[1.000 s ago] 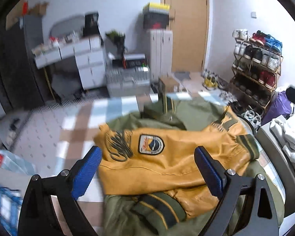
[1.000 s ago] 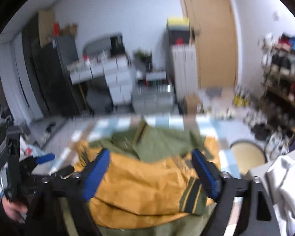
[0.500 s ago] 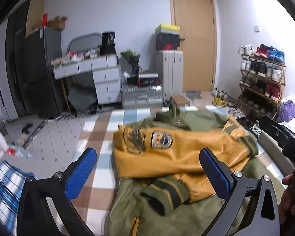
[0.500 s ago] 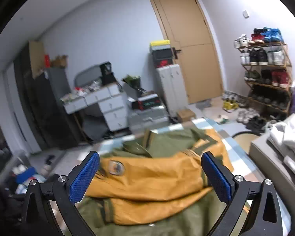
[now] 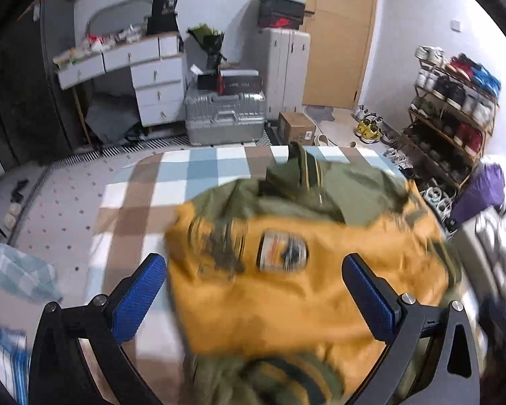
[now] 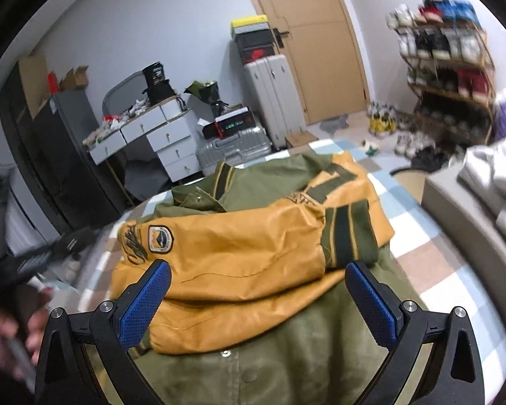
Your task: Fold large clothes
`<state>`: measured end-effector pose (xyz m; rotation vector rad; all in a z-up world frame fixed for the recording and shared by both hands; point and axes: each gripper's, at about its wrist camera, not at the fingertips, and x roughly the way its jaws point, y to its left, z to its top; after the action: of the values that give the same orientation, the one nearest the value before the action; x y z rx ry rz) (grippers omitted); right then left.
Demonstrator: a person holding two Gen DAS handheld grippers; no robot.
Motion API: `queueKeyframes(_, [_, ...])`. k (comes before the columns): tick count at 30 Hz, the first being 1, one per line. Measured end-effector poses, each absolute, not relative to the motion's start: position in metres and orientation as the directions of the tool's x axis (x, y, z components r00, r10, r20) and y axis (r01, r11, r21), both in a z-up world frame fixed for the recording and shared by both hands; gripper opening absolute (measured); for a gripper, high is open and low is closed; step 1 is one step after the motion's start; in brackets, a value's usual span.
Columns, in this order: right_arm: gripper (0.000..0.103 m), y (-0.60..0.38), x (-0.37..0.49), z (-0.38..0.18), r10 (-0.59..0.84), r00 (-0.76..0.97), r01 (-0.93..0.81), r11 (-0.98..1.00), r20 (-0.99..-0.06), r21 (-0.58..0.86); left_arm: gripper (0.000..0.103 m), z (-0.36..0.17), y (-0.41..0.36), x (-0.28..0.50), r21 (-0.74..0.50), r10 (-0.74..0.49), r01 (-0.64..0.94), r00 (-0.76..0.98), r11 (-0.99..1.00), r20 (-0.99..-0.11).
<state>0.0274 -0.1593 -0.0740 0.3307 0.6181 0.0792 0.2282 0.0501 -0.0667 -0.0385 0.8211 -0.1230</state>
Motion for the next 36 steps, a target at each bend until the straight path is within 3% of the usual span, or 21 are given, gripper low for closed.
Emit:
queueKeyframes(3, [0.103,-0.167,0.026,-0.074,0.22,0.801,0.026,0.916,-0.557,0.4,0.102,-0.075,0.042,0.285,-0.117,-0.135,0.07,0.593,0.991,-0.794])
queueKeyframes(7, [0.103,-0.166,0.023,-0.07,0.251,0.794,0.002,0.91,-0.554,0.415,0.102,-0.099,0.024,0.347,-0.067,-0.086,0.057,0.492,0.996,-0.866])
queueKeyframes(14, [0.103,-0.167,0.021,-0.065,0.293,0.786,-0.03,0.898,-0.544,0.439,0.101,-0.131,-0.001,0.386,-0.043,-0.08,0.102,0.389,0.994,-0.918])
queueKeyframes(16, [0.103,-0.166,0.021,-0.063,0.291,0.791,-0.039,0.902,-0.539,0.429,0.085,-0.141,-0.013,0.386,-0.036,-0.085,0.146,0.347,0.989,-0.934])
queueKeyframes(18, [0.103,-0.166,0.021,-0.062,0.298,0.789,-0.046,0.901,-0.537,0.432,0.044,-0.152,-0.021,0.386,0.004,-0.048,0.172,0.301,0.985,-0.952])
queueKeyframes(20, [0.103,-0.167,0.021,-0.063,0.312,0.783,-0.046,0.892,-0.537,0.45,0.021,-0.162,-0.018,0.383,-0.009,-0.05,0.16,0.257,0.987,-0.965])
queueKeyframes(23, [0.103,-0.169,0.019,-0.063,0.318,0.783,-0.042,0.884,-0.534,0.465,0.002,-0.156,-0.012,0.373,0.003,-0.034,0.129,0.277,0.992,-0.96])
queueKeyframes(26, [0.103,-0.169,0.016,-0.061,0.307,0.792,-0.036,0.886,-0.527,0.462,0.0,-0.121,-0.013,0.358,0.082,0.025,0.134,0.386,0.988,-0.922])
queueKeyframes(31, [0.103,-0.167,0.016,-0.061,0.301,0.791,-0.029,0.888,-0.533,0.459,0.0,-0.054,-0.024,0.32,0.324,0.212,0.091,0.588,0.942,-0.78])
queueKeyframes(36, [0.103,-0.166,0.015,-0.062,0.281,0.797,-0.026,0.901,-0.535,0.434,0.0,-0.019,-0.021,0.271,0.283,0.161,0.068,0.687,0.957,-0.708])
